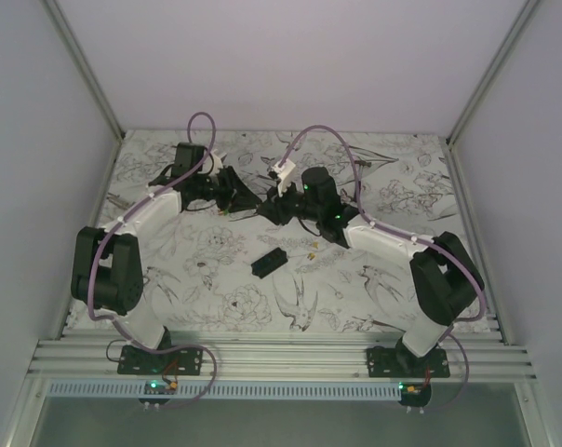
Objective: Snap on the fuse box
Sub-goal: Pick up the fuse from the center of the board, then install the fuse at the fuse box base.
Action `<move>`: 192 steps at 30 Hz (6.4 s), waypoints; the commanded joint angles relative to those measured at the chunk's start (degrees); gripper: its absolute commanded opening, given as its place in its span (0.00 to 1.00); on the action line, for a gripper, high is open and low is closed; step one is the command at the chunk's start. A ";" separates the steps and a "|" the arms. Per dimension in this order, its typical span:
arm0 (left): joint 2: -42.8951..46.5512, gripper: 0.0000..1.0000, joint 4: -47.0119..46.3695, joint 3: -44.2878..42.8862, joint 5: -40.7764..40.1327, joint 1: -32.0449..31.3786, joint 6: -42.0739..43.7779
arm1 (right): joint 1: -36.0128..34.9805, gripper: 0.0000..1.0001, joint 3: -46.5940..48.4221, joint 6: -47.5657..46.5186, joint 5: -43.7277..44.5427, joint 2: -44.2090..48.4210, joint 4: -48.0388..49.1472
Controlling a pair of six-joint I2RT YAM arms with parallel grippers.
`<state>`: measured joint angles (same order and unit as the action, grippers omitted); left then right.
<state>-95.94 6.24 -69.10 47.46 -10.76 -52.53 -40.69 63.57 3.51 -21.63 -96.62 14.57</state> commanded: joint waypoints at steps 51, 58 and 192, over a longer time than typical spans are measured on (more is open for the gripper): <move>20.67 0.00 -24.53 1.65 -38.44 -8.36 -10.59 | 6.48 0.52 -1.40 63.64 11.32 1.13 47.74; 20.00 0.00 -28.75 2.19 -37.33 -9.96 -12.73 | 6.28 0.44 1.10 66.99 12.52 -1.20 47.57; 25.06 1.00 6.34 32.27 -23.93 7.34 14.30 | -15.04 0.00 15.42 8.66 33.45 -13.37 -41.21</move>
<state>-72.12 10.68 -37.52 24.16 -3.75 -37.93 -55.11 78.54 11.20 9.74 -108.75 -26.39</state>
